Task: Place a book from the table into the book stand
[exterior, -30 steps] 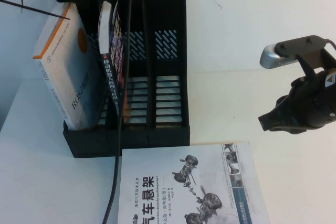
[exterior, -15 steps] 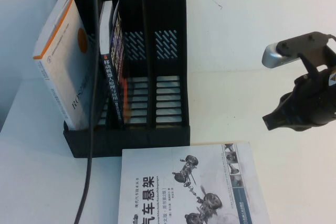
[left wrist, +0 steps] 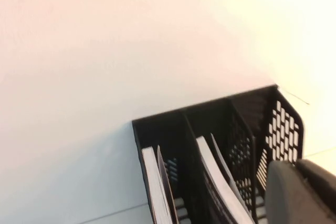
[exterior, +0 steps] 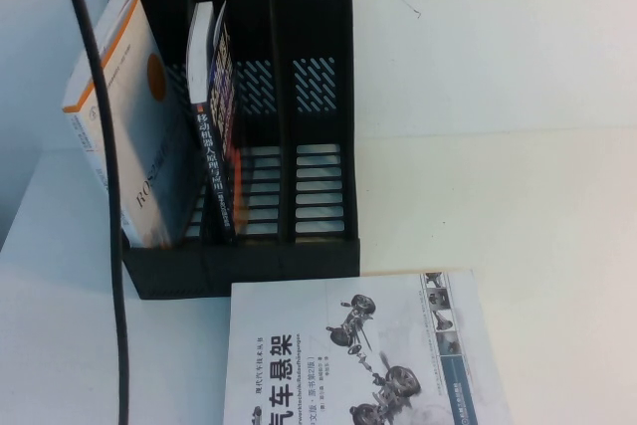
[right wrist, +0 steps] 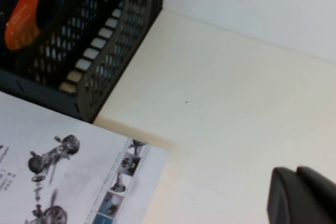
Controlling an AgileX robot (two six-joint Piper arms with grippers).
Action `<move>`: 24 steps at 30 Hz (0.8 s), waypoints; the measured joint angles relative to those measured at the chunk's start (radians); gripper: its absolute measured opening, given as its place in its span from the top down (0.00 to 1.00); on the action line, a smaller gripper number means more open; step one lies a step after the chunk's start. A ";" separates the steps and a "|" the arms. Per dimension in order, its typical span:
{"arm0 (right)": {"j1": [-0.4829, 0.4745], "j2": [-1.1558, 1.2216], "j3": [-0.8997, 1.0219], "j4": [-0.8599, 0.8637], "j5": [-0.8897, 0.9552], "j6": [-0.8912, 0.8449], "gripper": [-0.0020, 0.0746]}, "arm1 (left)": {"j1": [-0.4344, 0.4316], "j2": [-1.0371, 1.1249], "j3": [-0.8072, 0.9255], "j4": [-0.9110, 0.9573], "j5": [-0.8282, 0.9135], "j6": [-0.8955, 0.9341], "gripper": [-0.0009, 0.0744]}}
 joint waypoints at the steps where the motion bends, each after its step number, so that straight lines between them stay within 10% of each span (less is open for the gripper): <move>1: 0.000 -0.037 0.031 -0.034 -0.010 0.030 0.97 | 0.000 -0.033 0.055 -0.003 -0.017 0.002 0.99; 24: 0.000 -0.525 0.578 -0.162 -0.078 0.305 0.97 | 0.000 -0.954 1.751 -0.042 -1.259 0.013 0.99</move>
